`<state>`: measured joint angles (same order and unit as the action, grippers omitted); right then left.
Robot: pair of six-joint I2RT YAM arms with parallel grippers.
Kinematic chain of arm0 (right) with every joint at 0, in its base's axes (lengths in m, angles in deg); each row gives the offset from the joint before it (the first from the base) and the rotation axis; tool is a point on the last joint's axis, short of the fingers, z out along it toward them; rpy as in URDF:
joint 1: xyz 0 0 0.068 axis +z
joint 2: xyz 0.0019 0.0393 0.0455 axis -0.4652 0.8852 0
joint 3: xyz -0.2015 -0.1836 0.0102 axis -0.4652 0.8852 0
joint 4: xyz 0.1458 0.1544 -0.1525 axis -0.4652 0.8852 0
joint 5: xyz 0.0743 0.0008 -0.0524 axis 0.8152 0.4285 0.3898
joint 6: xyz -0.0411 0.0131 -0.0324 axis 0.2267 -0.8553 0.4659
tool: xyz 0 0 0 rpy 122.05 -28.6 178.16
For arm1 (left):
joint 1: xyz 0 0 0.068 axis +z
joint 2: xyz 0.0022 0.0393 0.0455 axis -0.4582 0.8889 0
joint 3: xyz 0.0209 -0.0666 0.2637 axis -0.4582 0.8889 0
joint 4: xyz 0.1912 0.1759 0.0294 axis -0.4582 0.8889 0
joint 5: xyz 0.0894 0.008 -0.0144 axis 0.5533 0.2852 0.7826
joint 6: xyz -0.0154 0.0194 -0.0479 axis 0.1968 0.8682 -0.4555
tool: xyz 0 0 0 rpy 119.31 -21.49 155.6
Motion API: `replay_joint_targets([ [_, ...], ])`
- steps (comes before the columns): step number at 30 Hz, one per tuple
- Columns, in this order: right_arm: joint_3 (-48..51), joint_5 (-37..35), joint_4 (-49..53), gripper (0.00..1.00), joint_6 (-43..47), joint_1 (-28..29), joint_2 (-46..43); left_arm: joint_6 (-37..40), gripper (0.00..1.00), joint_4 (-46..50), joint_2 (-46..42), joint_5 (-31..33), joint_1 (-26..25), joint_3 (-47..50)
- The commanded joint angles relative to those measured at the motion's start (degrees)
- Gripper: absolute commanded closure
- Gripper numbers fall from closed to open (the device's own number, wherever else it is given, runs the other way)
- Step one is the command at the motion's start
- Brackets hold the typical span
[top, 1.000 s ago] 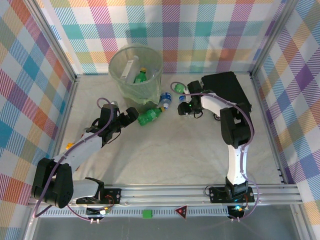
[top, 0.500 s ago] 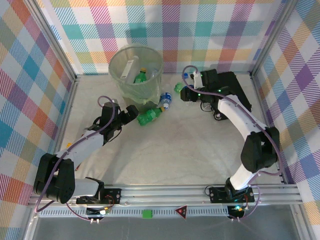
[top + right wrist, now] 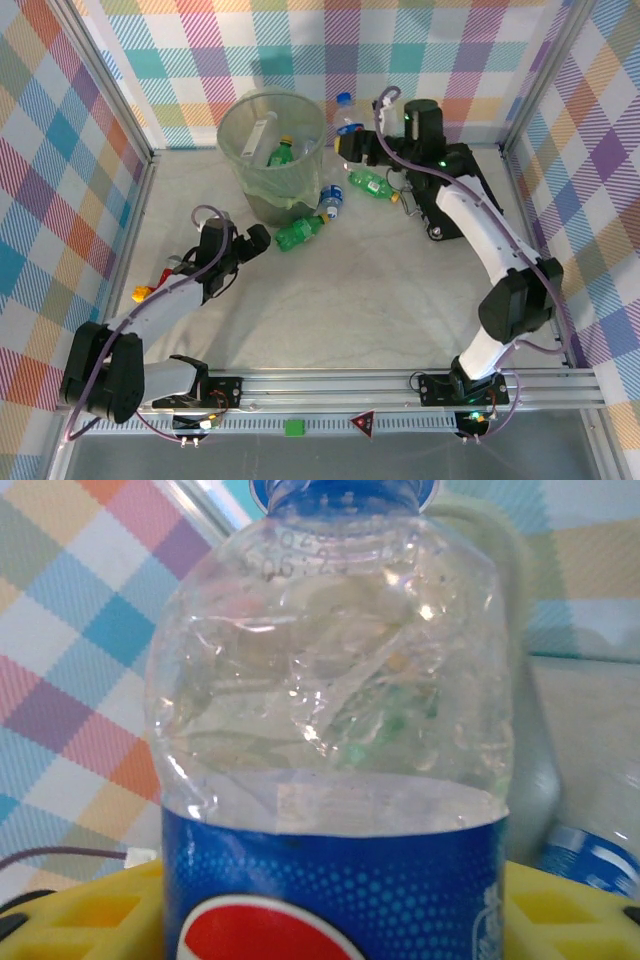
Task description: Put the plastic bottles in the bin
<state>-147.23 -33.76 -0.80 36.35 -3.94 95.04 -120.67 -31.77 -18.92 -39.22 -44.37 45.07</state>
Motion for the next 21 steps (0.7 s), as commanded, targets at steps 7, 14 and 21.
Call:
replay_joint_targets([
  [7, -18.4, -2.0, 2.9, 0.53, -1.2, 6.8, 14.6, 4.6, 0.0, 4.3, -7.9, 4.8, 0.7, 3.3],
  [14, -35.2, -6.8, 11.3, 0.54, 0.7, 9.7, 26.1, 4.9, 0.0, 4.5, -8.8, 4.4, 0.8, 4.1],
  [21, -46.3, -11.9, 16.9, 0.47, 2.5, 10.4, 33.1, 5.6, 0.0, 4.4, -9.5, 3.4, 0.8, 4.7],
])
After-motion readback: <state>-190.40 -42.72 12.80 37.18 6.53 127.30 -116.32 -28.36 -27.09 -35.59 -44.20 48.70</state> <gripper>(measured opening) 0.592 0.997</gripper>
